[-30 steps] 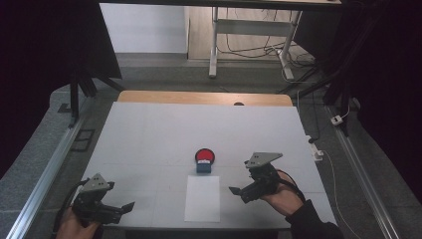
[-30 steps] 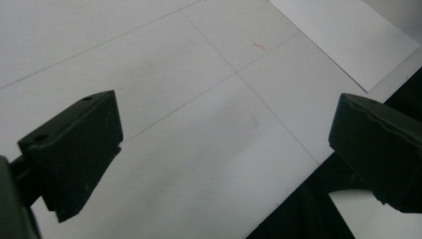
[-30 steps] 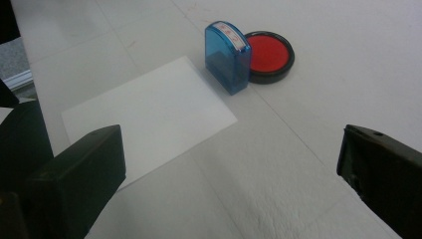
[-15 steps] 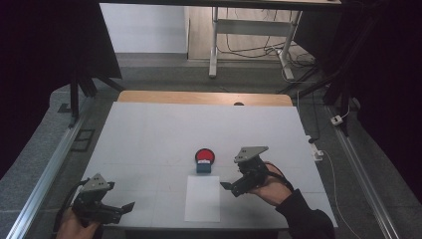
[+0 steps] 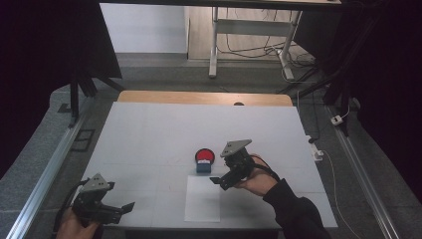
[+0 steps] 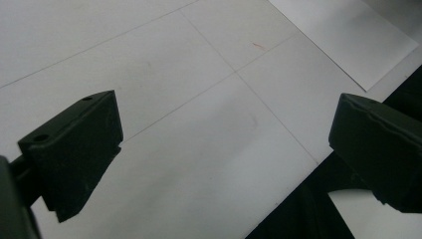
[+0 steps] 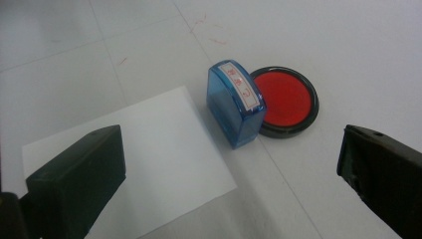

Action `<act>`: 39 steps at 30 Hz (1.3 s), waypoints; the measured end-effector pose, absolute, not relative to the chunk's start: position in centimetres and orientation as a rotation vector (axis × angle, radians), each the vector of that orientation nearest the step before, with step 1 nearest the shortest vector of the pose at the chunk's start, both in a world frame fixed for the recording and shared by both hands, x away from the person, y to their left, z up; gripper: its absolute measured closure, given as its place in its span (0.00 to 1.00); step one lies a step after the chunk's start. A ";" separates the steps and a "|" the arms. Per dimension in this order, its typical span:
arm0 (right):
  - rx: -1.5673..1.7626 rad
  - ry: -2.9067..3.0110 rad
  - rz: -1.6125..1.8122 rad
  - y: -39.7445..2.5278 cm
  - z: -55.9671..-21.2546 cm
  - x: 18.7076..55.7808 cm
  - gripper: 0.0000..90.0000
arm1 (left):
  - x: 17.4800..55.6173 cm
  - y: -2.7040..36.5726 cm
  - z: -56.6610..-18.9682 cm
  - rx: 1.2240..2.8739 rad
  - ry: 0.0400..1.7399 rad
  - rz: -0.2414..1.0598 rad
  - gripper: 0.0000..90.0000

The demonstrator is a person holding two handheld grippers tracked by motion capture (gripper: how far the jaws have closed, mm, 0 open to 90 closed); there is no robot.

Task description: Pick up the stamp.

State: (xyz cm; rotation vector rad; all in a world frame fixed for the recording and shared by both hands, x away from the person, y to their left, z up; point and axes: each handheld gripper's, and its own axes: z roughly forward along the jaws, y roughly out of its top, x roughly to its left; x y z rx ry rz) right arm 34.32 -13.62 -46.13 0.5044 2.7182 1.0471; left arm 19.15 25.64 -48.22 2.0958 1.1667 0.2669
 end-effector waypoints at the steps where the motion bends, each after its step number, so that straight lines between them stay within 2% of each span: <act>1: 0.500 2.722 1.041 -13.4 -46.2 34.4 0.00 | 19.1 25.6 -48.2 2.096 1.166 0.267 0.01; 11: 0.423 2.765 1.004 -11.5 -46.9 35.5 0.00 | 19.1 25.6 -48.2 2.096 1.163 0.269 0.01; 14: 0.387 2.777 0.983 -10.9 -47.2 35.9 0.03 | 19.1 25.6 -48.2 2.096 1.162 0.269 0.01; 15: 0.365 2.799 0.988 -10.7 -47.3 36.3 0.08 | 19.1 25.6 -48.2 2.096 1.162 0.269 0.01; 16: 0.365 2.799 0.988 -10.7 -47.3 36.3 0.08 | 19.1 25.6 -48.2 2.096 1.162 0.268 0.01; 19: 0.340 2.821 0.994 -10.3 -47.4 36.8 0.17 | 19.1 25.6 -48.2 2.097 1.162 0.267 0.01; 20: 0.324 2.824 0.988 -10.1 -47.4 37.1 0.25 | 19.1 25.6 -48.2 2.097 1.162 0.267 0.01; 21: 0.324 2.824 0.988 -10.1 -47.4 37.1 0.25 | 19.1 25.6 -48.3 2.096 1.162 0.265 0.01; 28: 0.300 2.904 0.965 -9.6 -47.9 38.5 0.46 | 19.2 25.6 -48.3 2.099 1.162 0.266 0.01; 39: 0.217 2.923 0.933 -9.2 -48.3 38.8 0.58 | 19.2 25.6 -48.3 2.104 1.162 0.265 0.01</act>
